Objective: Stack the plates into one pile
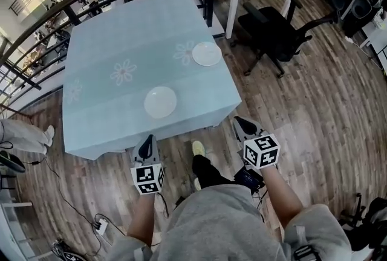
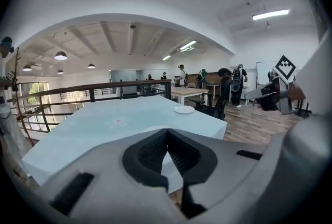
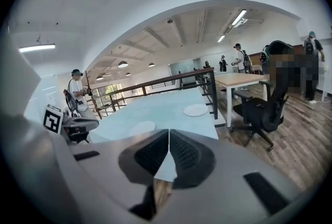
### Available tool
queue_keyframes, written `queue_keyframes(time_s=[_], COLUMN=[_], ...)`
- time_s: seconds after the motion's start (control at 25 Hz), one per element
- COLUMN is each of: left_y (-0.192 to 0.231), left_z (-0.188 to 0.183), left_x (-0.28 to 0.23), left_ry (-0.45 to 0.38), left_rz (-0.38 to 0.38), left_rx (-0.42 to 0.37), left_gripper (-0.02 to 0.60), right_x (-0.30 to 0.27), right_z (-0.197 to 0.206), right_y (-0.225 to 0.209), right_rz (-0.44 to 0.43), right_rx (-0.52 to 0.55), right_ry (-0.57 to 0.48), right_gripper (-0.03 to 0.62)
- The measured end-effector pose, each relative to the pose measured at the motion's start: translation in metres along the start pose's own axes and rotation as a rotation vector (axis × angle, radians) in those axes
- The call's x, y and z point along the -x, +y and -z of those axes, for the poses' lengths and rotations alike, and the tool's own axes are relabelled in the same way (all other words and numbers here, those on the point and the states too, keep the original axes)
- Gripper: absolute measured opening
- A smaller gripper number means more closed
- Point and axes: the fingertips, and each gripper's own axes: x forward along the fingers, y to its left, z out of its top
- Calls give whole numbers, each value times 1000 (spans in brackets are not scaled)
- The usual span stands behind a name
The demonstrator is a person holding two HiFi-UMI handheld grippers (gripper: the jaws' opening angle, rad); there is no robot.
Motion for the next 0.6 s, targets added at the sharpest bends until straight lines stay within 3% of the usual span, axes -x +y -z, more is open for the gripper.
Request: queue_keyframes(time_s=[0.2,0.44,0.6], left_y=[11,42,42], left_z=[-19,-42,-54], left_x=[-3,-46,-70], left_ry=[-33,-38,-26], left_rz=[-23,-29,-23], left_rx=[2,105,58], left_gripper=[20,20,20], right_x=[-21,-65,-88], right_z=[-1,-41,-53], right_y=[-11,-45,-67], right_rz=[16,43,40], right_rx=[-18,-91,-152], right_ry=[8,-46,-40], right_gripper=[28,29,29])
